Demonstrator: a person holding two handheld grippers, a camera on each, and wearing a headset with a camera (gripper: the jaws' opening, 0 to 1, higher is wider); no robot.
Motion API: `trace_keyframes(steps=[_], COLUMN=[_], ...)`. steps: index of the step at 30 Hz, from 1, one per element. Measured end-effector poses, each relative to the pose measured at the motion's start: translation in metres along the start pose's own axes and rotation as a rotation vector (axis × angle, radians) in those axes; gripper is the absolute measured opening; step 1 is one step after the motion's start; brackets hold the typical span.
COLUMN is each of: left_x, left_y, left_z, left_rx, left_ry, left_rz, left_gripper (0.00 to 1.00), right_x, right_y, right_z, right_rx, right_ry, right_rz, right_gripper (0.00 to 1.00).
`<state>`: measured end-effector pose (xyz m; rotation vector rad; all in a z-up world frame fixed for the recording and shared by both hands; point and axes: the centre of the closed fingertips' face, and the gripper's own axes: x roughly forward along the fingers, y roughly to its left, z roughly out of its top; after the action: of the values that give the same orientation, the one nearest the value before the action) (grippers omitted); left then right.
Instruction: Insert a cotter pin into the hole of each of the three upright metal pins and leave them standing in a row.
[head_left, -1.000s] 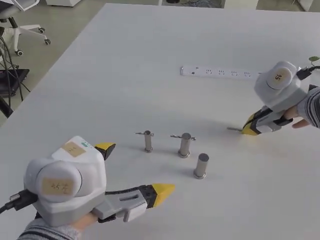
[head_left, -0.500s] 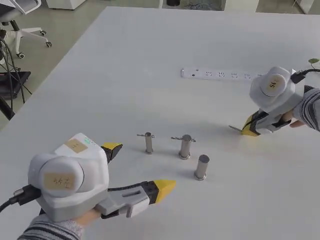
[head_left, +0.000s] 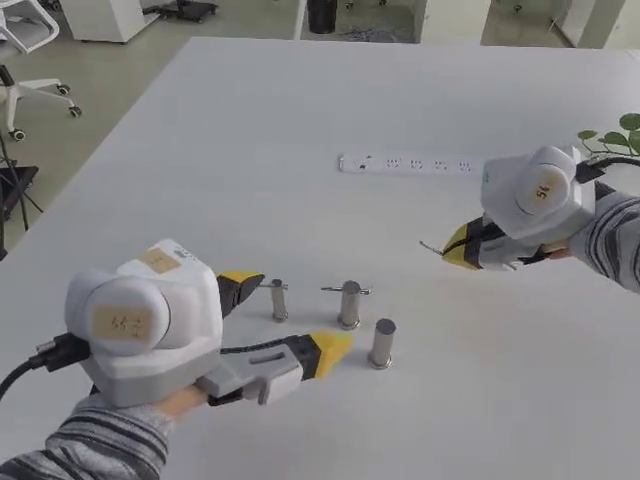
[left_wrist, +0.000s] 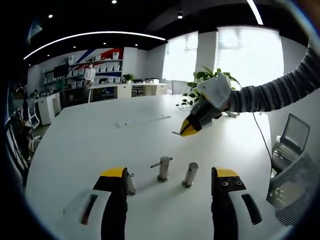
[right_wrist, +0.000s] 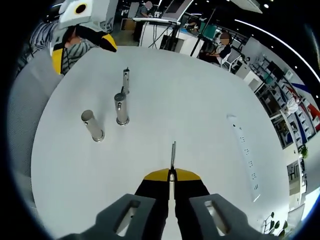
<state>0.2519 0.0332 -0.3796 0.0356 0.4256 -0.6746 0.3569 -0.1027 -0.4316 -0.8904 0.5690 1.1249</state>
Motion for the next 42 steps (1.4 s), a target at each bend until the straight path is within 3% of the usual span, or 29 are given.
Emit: trace_keyframes(steps=[5, 9, 16, 29, 42], left_x=[0.010, 0.019, 0.026, 0.030, 0.035], left_y=[-0.008, -0.014, -0.022, -0.032, -0.037], left_z=[0.012, 0.019, 0.026, 0.027, 0.028], left_rx=[-0.007, -0.031, -0.171, -0.303, -0.336], left_ry=[0.003, 0.003, -0.003, 0.016, 0.019], left_rz=[-0.045, -0.081, -0.143, -0.198, -0.215], left_gripper=[0.56, 0.51, 0.42, 0.23, 0.12], right_x=[-0.012, -0.012, -0.023, -0.032, -0.032], right_y=[0.015, 0.018, 0.039, 0.062, 0.077], right_z=[0.023, 0.031, 0.055, 0.083, 0.097], right_rx=[-0.080, -0.108, -0.179, -0.245, -0.268], right_ry=[-0.056, -0.080, -0.130, -0.204, -0.245], right_rz=[-0.007, -0.008, 0.004, 0.029, 0.057], right_gripper=[0.00, 0.00, 0.00, 0.00, 0.00])
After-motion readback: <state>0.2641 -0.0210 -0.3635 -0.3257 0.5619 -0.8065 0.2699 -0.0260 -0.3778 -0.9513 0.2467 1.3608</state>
